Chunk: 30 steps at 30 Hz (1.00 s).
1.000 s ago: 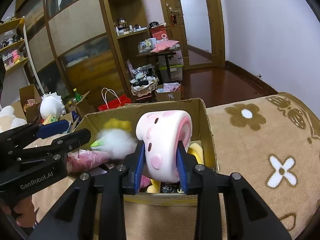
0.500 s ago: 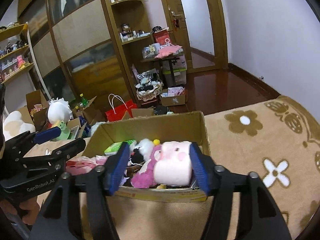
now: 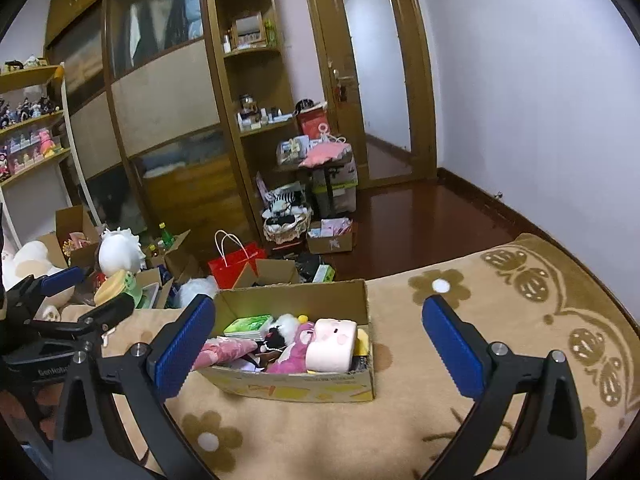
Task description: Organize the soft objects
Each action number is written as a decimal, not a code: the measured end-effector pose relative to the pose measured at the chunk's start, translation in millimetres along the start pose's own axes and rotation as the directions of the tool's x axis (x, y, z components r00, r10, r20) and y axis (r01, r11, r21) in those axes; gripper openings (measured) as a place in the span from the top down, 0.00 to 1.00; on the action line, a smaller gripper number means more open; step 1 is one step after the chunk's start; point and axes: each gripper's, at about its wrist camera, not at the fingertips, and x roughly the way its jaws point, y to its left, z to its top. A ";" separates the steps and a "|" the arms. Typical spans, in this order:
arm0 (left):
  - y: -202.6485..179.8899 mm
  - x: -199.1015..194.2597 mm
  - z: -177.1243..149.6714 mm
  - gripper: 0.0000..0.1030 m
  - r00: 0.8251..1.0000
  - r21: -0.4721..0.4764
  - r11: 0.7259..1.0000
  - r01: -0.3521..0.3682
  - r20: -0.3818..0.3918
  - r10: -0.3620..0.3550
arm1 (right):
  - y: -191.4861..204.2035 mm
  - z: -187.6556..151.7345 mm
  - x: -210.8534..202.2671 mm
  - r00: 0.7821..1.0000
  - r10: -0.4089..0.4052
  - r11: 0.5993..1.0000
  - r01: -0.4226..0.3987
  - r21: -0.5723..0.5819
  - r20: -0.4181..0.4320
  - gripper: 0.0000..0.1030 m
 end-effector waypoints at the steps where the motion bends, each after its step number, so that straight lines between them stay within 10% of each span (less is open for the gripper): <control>1: 0.6 -5.7 -0.2 0.00 1.000 0.002 1.000 0.000 0.006 0.000 | 0.1 -0.2 -8.4 1.000 -0.009 1.000 0.009 -0.005 0.008 0.00; 30: 10.9 -67.1 -77.7 0.00 0.996 -0.032 0.999 -0.020 0.085 0.023 | -5.4 -49.6 -97.3 0.989 -0.130 0.990 0.133 -0.043 0.070 0.00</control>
